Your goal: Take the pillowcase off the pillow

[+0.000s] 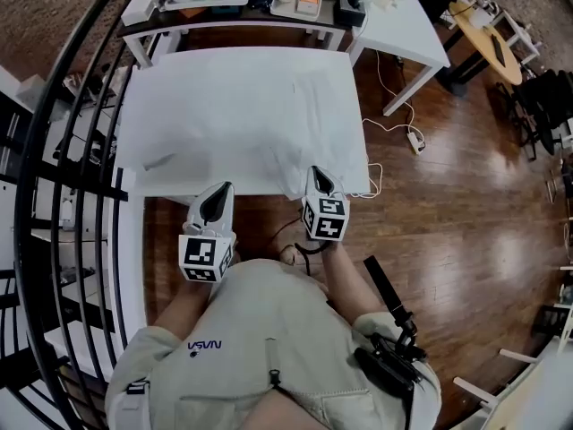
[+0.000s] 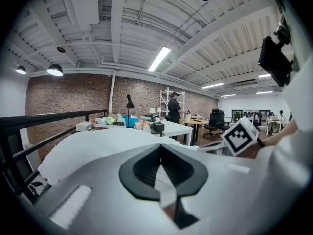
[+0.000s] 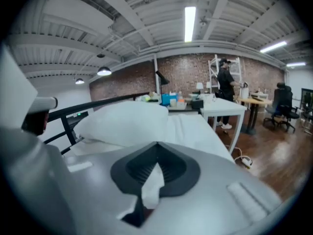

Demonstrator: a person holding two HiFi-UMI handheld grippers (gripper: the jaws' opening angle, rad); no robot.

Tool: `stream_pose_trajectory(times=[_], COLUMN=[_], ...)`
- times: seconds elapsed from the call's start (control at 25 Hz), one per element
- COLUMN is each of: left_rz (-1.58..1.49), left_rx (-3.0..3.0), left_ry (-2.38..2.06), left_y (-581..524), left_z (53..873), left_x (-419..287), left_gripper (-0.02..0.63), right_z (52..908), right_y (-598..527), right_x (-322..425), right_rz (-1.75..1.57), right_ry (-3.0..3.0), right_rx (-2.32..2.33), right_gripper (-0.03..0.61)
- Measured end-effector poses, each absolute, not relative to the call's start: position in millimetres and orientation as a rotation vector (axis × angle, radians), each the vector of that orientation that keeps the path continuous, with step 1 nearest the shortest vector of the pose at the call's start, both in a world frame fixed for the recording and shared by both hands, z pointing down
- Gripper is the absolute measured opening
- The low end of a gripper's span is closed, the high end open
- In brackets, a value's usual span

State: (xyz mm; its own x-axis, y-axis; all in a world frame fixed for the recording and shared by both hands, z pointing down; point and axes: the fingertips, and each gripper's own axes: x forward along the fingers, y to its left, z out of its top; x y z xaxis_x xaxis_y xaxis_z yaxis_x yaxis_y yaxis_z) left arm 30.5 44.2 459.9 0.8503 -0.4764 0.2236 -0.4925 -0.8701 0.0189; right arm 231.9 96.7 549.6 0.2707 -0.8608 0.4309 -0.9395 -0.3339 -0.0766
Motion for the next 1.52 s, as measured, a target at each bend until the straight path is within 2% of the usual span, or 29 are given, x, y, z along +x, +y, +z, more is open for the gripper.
stream_pose_trajectory(times=[0.24,0.8,1.28,1.52], left_rz=[0.274,0.252,0.264,0.200], left_rx=[2.975,3.034,3.083,3.110], left_ry=[-0.755,-0.745,-0.764,-0.806], left_y=[32,12,19,13], left_z=[442,402,374,347], left_x=[32,30,45,43], left_gripper=[0.006,0.006,0.006,0.006], right_z=[455,333,247,241], right_y=[96,48,51,64], right_x=[227,219,224,214], right_rz=[0.285,-0.013,-0.180,-0.210], right_ry=[-1.724,-1.790,-1.823,-1.851], right_rx=[2.480,2.426,2.409,2.457], right_gripper=[0.005,0.005,0.005,0.005])
